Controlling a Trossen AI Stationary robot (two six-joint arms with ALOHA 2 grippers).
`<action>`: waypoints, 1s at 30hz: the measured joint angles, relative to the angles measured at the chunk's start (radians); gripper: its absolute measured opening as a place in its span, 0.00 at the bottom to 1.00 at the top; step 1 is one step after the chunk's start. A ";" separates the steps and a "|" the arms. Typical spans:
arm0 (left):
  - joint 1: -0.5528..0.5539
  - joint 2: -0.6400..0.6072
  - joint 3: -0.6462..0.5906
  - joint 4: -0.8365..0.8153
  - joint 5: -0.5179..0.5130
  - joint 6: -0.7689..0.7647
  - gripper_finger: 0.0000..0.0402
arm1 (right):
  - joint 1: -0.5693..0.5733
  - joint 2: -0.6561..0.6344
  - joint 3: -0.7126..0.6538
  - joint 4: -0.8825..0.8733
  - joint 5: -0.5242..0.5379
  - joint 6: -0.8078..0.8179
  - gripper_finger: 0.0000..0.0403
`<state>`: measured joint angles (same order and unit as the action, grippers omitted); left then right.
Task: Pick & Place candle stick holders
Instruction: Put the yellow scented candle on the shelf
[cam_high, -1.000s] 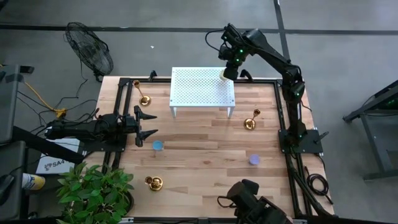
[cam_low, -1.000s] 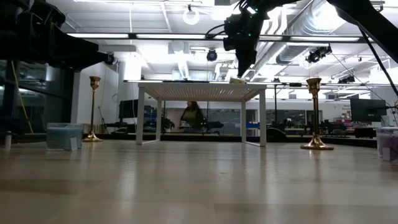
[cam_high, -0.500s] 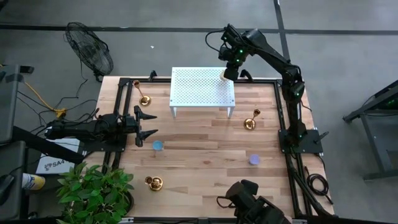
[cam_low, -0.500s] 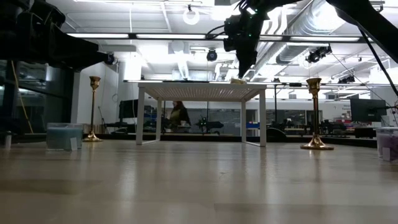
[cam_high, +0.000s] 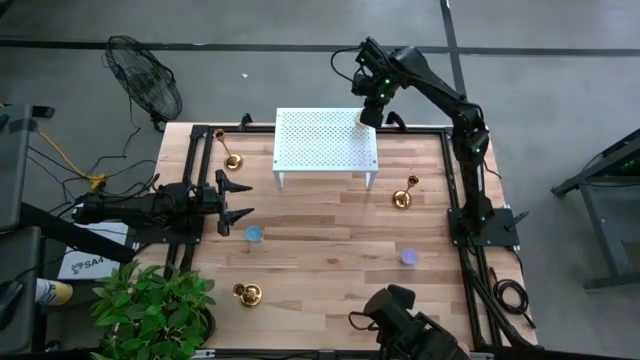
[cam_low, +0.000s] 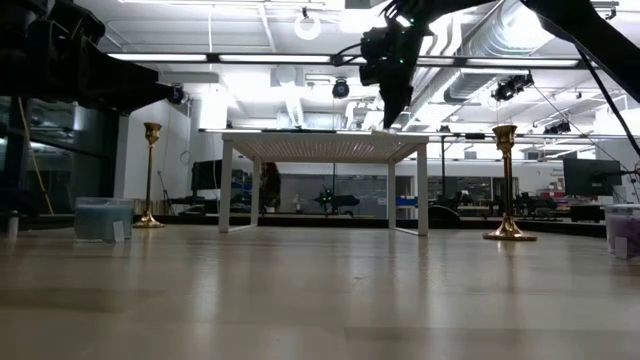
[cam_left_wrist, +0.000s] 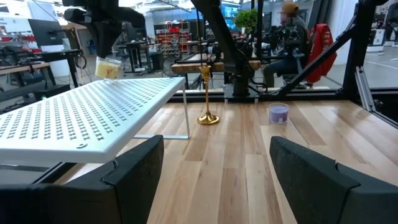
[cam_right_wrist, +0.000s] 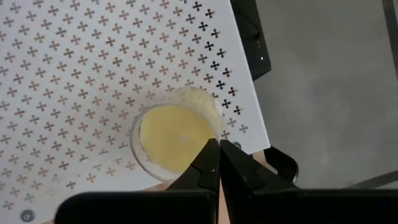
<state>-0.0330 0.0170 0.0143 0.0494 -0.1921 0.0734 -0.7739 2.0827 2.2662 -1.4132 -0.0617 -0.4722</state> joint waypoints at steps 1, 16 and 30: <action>0.000 0.000 0.000 0.000 0.000 0.000 0.72 | 0.000 0.000 0.000 0.001 -0.001 -0.002 0.00; 0.000 0.000 0.000 0.000 0.000 0.000 0.72 | -0.002 0.000 0.000 -0.010 -0.001 -0.002 0.00; 0.000 0.000 0.000 0.000 0.000 0.000 0.72 | -0.003 0.000 -0.057 -0.007 0.000 0.016 0.00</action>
<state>-0.0330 0.0172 0.0143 0.0494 -0.1921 0.0734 -0.7773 2.0827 2.2091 -1.4198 -0.0614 -0.4561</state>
